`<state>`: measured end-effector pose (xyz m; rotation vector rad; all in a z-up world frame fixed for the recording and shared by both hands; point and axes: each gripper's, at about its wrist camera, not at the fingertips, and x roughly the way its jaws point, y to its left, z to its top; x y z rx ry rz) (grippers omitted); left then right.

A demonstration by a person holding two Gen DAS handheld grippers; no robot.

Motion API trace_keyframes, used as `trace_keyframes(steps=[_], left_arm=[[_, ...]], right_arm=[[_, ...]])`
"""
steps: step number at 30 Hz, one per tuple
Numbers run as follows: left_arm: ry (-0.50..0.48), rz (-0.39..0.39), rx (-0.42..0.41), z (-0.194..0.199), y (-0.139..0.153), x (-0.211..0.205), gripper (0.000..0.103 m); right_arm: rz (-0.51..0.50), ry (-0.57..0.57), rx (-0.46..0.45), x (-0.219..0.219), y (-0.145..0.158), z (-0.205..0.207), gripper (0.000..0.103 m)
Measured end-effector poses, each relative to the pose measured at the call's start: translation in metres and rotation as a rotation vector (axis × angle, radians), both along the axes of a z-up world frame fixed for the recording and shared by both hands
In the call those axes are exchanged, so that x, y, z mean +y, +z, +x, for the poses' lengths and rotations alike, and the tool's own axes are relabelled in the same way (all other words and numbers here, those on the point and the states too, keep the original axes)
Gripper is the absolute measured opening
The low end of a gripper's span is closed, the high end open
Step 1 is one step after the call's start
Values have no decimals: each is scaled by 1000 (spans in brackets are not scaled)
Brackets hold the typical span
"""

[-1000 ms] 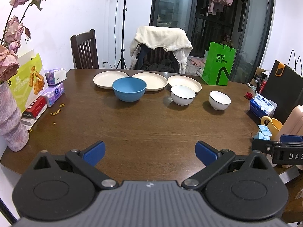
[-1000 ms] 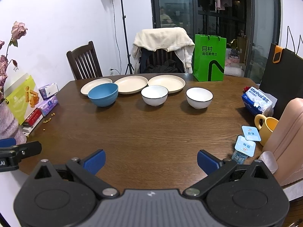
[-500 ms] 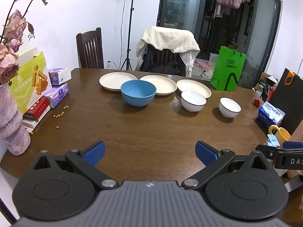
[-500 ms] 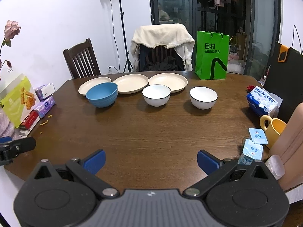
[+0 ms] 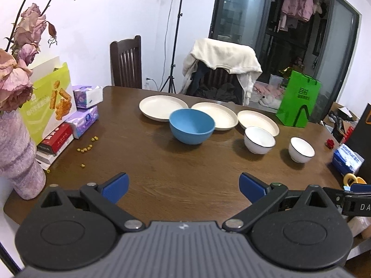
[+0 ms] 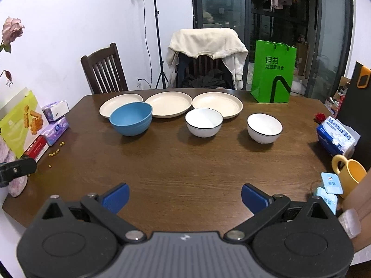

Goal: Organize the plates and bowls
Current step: 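Move both tools toward the cream plates beyond the blue bowl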

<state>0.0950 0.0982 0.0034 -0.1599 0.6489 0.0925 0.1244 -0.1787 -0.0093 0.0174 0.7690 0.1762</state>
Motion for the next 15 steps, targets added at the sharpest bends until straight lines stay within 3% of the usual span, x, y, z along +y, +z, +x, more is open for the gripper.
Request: trace_keyframes(steps=[15], left_arm=[[-17,44,41,40,-5,50,103]], right_arm=[[32,-22,17,48,-1,59,103]])
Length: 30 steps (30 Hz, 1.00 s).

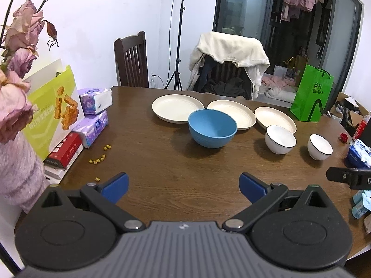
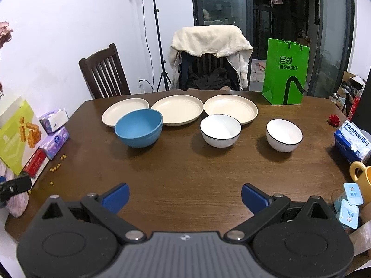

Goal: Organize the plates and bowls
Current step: 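Move both tools toward the cream plates beyond the blue bowl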

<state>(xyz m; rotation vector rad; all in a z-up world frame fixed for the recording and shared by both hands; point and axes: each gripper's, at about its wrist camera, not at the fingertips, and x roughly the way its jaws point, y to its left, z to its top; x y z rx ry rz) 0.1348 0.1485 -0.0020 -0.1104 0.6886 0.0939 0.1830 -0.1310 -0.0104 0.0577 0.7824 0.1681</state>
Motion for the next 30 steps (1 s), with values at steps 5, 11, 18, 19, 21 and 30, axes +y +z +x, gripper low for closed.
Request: trace_keyframes(steps=[5,11,18,19,21,30], left_arm=[[15,-35,15,13,1,6,103],[77,-72,27,29,9,5,103],[160,-81,18,44,27,-14,103],[173,-77,11,45,29,-17,103],[203,-70,0,49,36,-21,103],[286,-59,7,87,66,-22,103]], right_arm=[[17,8,24,3,5,17,103],[6,71,26,1,19,44,103],[18,171,39,-4,44,79,103],[22,197,40,-4,48,83,103],[16,240,28,-4,53,91,103],[33,340,48,7,72,144,103]])
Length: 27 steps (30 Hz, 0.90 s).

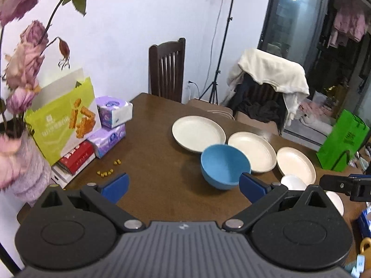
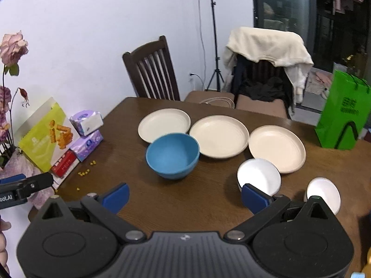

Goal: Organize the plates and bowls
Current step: 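Move both tools toward the cream plates beyond the blue bowl, then close the right gripper on the rim of the largest cream plate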

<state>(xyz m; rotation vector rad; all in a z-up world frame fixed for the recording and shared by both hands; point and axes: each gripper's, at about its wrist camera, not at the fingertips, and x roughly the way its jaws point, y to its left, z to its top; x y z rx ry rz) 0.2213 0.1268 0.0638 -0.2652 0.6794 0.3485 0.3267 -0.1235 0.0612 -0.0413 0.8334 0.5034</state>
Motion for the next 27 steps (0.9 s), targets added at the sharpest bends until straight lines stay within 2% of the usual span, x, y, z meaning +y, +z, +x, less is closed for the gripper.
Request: trace_keyframes(steps=[6,13,19,27], left_arm=[[35,-9,29,45,1,15,103],[75,-65,56,101,-10,40,103],[105,-97,86,145,-24,61,103],[150,-122,125,197,-43,88,103]], right_arm=[[16,27,1,17,9,44,103],[16,16,44,44,2,111,103],[5,17,74,73,-9,164,103],[-20,17,125,109,-40,225,102]])
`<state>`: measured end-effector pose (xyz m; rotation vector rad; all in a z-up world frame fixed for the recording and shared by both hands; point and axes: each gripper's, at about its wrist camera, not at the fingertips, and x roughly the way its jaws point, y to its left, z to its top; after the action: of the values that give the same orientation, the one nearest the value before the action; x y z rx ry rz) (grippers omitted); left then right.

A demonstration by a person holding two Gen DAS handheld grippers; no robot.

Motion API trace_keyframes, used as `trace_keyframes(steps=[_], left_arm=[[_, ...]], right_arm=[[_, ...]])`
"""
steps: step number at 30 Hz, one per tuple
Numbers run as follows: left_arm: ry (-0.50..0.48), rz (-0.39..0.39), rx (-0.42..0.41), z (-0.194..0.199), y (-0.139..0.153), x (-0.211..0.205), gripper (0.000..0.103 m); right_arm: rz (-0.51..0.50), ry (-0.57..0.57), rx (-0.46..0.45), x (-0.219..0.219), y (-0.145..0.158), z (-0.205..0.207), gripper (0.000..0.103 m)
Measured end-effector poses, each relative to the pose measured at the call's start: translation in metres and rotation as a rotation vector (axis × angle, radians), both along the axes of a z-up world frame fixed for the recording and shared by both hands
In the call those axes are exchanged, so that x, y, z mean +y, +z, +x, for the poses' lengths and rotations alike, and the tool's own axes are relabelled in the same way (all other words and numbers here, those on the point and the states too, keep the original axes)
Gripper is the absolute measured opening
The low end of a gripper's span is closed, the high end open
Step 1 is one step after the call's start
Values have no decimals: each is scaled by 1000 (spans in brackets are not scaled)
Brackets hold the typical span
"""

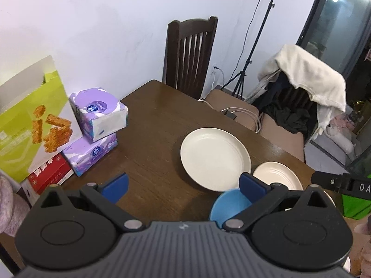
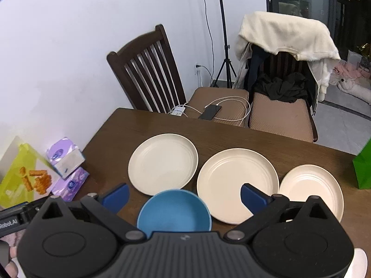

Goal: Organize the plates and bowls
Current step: 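Close the right gripper on the rim of the largest cream plate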

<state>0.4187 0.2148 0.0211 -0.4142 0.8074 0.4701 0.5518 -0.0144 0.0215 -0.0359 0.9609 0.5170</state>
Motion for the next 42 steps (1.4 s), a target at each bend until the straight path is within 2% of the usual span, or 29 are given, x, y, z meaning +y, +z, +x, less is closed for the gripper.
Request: trace_keyframes(steps=[8,24,34,37,40,42], left_arm=[[19,2,42,53,-24,20,103],[31,3,147,138,-88,50,103],[40,-19,195,168,-137,71,103],[46,-27,207,174,-151,75,103],[44,-31,217,178,-164,78,103],[43,-38,226,179,-171,80,103]], right_arm=[[-38,21,44,35,-35,50,97],[-61,27,102,79,-93,134,96],[-22,37,132,91,-140,159,93],[-18,38,138,94,-151,165,85],[-16,41,146,95,-163,169,81],[-11,38,152,95,-171,171,72]])
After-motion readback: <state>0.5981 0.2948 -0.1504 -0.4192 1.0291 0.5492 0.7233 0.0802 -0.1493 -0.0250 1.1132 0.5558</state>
